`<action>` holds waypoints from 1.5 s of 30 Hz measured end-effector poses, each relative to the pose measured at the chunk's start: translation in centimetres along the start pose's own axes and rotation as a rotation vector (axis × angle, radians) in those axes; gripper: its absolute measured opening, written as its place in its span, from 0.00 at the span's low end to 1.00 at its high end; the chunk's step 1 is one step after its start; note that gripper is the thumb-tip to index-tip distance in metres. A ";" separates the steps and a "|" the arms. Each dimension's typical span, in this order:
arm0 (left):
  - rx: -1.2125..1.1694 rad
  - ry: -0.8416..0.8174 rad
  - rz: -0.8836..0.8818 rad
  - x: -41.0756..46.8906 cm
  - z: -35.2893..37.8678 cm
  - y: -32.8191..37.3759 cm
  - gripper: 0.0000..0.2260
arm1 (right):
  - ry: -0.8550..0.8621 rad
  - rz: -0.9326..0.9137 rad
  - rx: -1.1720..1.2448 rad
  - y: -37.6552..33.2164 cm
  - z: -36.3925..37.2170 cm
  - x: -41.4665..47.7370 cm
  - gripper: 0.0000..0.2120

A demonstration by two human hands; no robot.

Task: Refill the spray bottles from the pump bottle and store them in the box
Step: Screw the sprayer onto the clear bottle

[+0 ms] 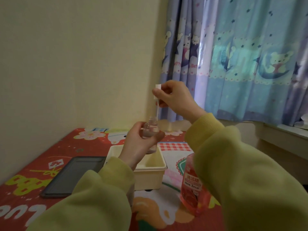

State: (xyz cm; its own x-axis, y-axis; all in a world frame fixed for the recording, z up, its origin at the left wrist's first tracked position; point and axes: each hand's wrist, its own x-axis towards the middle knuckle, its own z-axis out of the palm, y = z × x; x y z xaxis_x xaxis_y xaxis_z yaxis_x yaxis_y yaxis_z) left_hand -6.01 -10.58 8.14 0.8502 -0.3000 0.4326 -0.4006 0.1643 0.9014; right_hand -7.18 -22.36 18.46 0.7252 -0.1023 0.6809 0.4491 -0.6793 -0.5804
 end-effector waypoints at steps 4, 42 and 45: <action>0.000 0.013 0.005 0.3 -0.1 0.4 0.16 | 0.008 -0.052 0.018 -1.2 -0.6 0.7 0.14; -0.020 -0.003 0.013 0.0 -0.4 0.5 0.11 | -0.209 0.111 0.172 1.3 0.8 -3.8 0.13; -0.043 0.006 0.025 0.1 -0.4 0.6 0.09 | -0.199 0.081 0.214 1.2 0.7 -3.7 0.15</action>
State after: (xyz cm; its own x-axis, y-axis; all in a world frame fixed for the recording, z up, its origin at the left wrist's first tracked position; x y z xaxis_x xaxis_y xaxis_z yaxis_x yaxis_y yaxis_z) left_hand -6.01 -10.13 8.68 0.8421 -0.2894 0.4551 -0.4070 0.2125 0.8883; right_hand -8.95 -22.27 14.88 0.8419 0.0090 0.5396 0.4698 -0.5042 -0.7246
